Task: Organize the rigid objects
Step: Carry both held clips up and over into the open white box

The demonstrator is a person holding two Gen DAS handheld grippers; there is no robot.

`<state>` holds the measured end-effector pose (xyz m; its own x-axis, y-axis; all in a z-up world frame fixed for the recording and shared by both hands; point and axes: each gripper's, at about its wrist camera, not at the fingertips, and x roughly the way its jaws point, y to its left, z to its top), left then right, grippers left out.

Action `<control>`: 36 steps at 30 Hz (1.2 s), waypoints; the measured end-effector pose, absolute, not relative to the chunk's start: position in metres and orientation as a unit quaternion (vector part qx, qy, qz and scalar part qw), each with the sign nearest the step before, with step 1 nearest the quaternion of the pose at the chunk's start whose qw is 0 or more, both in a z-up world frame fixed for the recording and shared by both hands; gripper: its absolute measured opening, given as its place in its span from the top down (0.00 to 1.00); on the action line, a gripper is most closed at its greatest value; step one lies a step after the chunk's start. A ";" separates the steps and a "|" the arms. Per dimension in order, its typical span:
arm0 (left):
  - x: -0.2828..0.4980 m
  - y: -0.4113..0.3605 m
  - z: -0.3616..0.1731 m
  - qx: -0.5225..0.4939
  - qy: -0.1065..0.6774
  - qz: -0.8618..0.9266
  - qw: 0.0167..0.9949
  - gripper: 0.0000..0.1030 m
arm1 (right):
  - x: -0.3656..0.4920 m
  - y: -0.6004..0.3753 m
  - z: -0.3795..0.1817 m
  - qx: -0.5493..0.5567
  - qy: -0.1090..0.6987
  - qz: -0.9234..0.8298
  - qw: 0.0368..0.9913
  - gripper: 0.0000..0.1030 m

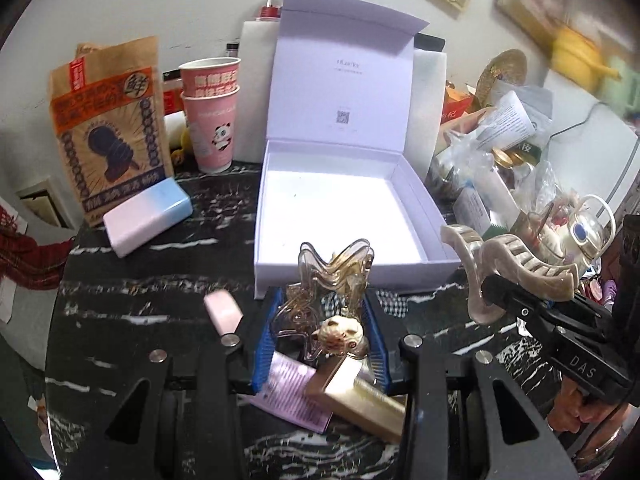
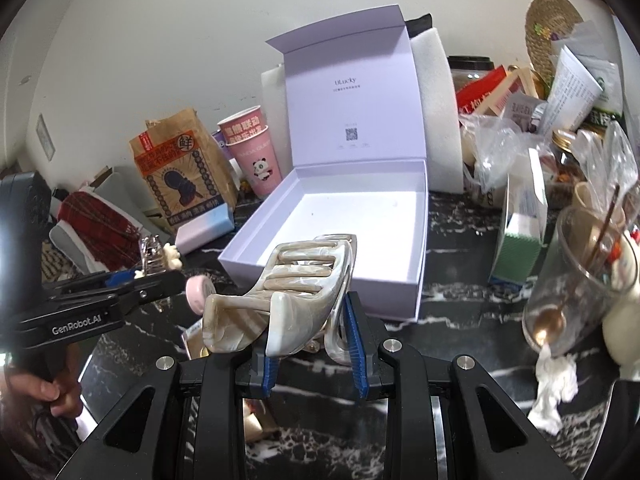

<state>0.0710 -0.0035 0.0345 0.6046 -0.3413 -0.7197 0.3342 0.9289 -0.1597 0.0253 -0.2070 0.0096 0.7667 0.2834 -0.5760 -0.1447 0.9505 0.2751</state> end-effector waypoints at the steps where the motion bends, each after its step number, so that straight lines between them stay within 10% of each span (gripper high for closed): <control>1: 0.074 -0.005 0.035 -0.003 0.402 -0.190 0.896 0.62 | 0.029 -0.207 0.011 0.107 0.322 0.115 0.934 0.72; 36: 0.214 -0.050 0.064 0.028 0.400 -0.226 0.888 0.62 | 0.137 -0.224 0.050 0.069 0.308 0.134 0.939 0.72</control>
